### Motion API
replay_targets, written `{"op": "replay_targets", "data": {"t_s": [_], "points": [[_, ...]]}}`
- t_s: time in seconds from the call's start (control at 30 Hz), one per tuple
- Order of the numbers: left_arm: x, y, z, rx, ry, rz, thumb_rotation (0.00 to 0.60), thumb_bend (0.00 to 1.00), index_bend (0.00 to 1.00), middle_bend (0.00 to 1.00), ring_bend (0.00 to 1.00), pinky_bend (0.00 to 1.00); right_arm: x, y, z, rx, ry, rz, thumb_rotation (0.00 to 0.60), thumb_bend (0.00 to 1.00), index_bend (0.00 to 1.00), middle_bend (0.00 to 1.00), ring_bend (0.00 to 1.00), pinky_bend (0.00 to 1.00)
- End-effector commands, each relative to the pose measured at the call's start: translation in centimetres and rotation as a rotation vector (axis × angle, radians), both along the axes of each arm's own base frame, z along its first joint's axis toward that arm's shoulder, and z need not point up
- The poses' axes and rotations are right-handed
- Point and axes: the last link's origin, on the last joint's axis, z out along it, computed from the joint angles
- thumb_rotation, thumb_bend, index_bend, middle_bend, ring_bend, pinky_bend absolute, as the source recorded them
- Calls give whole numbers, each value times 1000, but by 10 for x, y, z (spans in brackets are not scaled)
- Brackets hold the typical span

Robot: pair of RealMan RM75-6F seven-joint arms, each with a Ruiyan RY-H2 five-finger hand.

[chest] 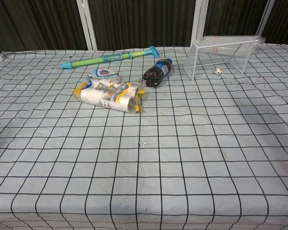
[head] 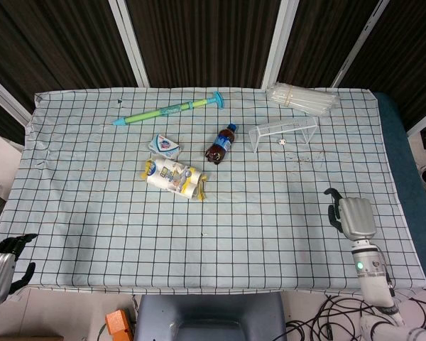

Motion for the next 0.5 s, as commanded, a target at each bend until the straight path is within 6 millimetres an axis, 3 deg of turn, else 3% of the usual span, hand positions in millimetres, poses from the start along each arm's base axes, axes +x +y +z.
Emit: {"op": "replay_targets", "data": {"t_s": [0.03,0.27,0.37,0.5], "points": [[0,-1,0,0,2,2,600,393,252,303,264,431,-4,45,33,-39,72,-94,600,527,478,636,656,659],[0,-1,0,1,12,3,600,393,254,303,264,431,-2,68,40,42,82,-134,600,435,287,327,288,378],[1,-1,0,2,13,2,600,392,254,303,264,431,3,70,40,53,64,-109,600,435,235,280,229,321],[1,-2,0,2,16,1,600,392,254,303,264,432,6,72,40,46,42,-76,600,435,222,276,224,315]]}}
